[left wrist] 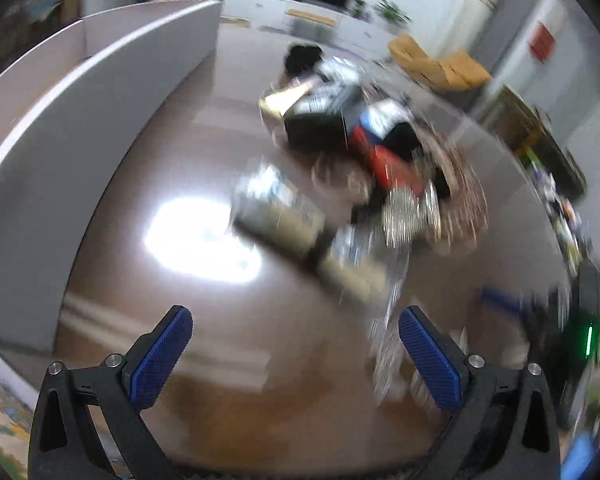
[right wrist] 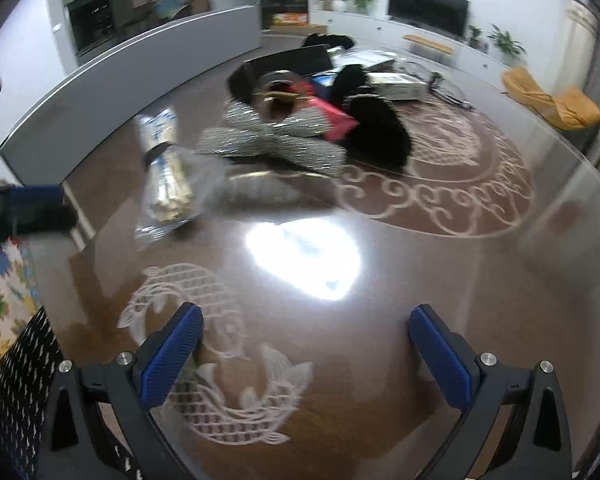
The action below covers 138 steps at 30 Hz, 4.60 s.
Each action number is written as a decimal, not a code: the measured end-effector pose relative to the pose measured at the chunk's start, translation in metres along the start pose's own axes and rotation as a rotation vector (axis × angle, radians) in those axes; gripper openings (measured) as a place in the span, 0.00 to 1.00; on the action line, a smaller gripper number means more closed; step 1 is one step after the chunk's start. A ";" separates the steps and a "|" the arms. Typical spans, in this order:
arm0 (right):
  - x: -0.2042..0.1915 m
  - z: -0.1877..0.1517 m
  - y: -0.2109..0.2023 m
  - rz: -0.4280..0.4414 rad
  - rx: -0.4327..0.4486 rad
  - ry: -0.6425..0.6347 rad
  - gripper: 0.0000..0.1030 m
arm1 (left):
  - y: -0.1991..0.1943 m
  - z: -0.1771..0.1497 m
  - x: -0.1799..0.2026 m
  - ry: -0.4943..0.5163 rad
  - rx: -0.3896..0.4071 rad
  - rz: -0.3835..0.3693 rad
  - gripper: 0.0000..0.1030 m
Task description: Organize objects
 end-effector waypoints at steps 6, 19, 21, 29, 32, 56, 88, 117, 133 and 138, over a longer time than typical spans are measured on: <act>0.007 0.004 0.003 -0.025 0.041 0.025 1.00 | 0.047 0.027 -0.001 -0.087 0.004 0.177 1.00; 0.007 0.006 0.006 -0.028 0.046 0.028 1.00 | 0.039 0.048 -0.043 -0.042 -0.037 0.168 1.00; 0.007 0.007 0.006 -0.027 0.046 0.028 1.00 | 0.043 0.049 -0.036 -0.032 -0.041 0.161 1.00; 0.006 0.004 0.004 -0.027 0.047 0.029 1.00 | 0.068 0.047 -0.031 0.079 -0.064 0.255 1.00; 0.005 0.003 0.003 -0.027 0.048 0.029 1.00 | 0.066 0.046 -0.030 0.146 -0.049 0.219 1.00; -0.020 0.091 0.006 0.067 0.018 0.062 0.36 | 0.019 0.012 -0.022 0.172 0.114 -0.025 0.28; -0.201 0.226 -0.030 0.310 0.223 -0.096 1.00 | -0.108 0.078 -0.209 -0.167 0.327 0.246 0.86; 0.080 0.044 0.035 -0.179 0.024 0.220 1.00 | 0.099 0.043 0.059 0.361 0.077 0.061 1.00; 0.080 0.043 0.036 -0.179 0.025 0.219 1.00 | 0.102 0.047 0.059 0.361 0.076 0.056 1.00; 0.080 0.043 0.036 -0.179 0.025 0.219 1.00 | 0.102 0.047 0.059 0.361 0.076 0.056 1.00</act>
Point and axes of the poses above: each gripper's, at about its wrist camera, not at the fingertips, and y roughly the way its jaws point, x to its right, z to its top, the point moved 3 cm from there along y, roughly the way its jaws point, and after that the axes turned 3 degrees about x, right-handed, at the moved point
